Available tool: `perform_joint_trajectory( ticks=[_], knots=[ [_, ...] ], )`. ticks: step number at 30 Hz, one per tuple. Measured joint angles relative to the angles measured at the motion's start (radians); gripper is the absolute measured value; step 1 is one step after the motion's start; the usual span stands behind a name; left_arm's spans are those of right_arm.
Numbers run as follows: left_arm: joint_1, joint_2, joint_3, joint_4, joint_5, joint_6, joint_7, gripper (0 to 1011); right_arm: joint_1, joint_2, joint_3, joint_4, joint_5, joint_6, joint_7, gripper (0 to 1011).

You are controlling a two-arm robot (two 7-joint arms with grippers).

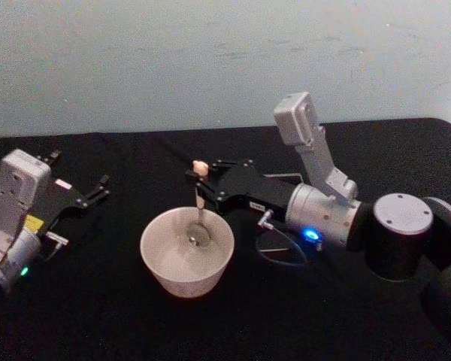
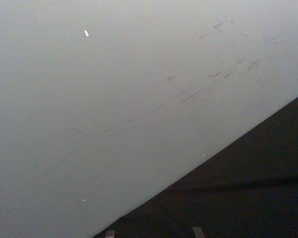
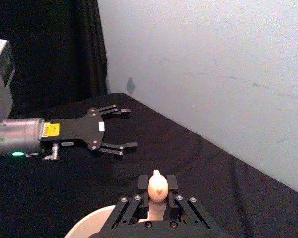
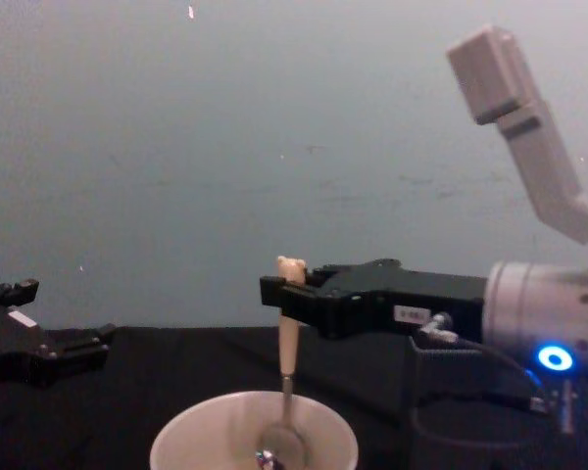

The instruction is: Pick up the stirring spoon with one hand, stir inside the cup, then place it back in its original position.

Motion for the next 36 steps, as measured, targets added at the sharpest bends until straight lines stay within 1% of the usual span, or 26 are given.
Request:
perform_joint_trajectory(
  ticks=[5, 9, 16, 19, 26, 32, 33, 36],
  knots=[
    [0.0, 0.0, 0.0, 0.0, 0.0, 0.0, 0.0, 1001, -0.032, 0.033, 0.01, -0.051, 0.02, 0.005, 0.018, 215],
    [0.0, 0.0, 0.0, 0.0, 0.0, 0.0, 0.0, 1001, -0.063, 0.062, 0.007, -0.103, 0.038, 0.016, 0.041, 215],
    [0.0, 0.0, 0.0, 0.0, 0.0, 0.0, 0.0, 1001, -0.083, 0.076, -0.016, -0.14, 0.053, 0.026, 0.056, 215],
    [0.0, 0.0, 0.0, 0.0, 0.0, 0.0, 0.0, 1002, -0.083, 0.071, -0.029, -0.143, 0.056, 0.029, 0.057, 215],
    [0.0, 0.0, 0.0, 0.0, 0.0, 0.0, 0.0, 1001, -0.053, 0.035, -0.054, -0.114, 0.057, 0.036, 0.049, 215],
    [0.0, 0.0, 0.0, 0.0, 0.0, 0.0, 0.0, 1001, -0.01, -0.012, -0.07, -0.055, 0.047, 0.036, 0.03, 215],
    [0.0, 0.0, 0.0, 0.0, 0.0, 0.0, 0.0, 1001, -0.01, -0.012, -0.07, -0.055, 0.047, 0.036, 0.03, 215],
    [0.0, 0.0, 0.0, 0.0, 0.0, 0.0, 0.0, 1002, 0.018, -0.043, -0.074, -0.006, 0.032, 0.028, 0.015, 215]
  ],
)
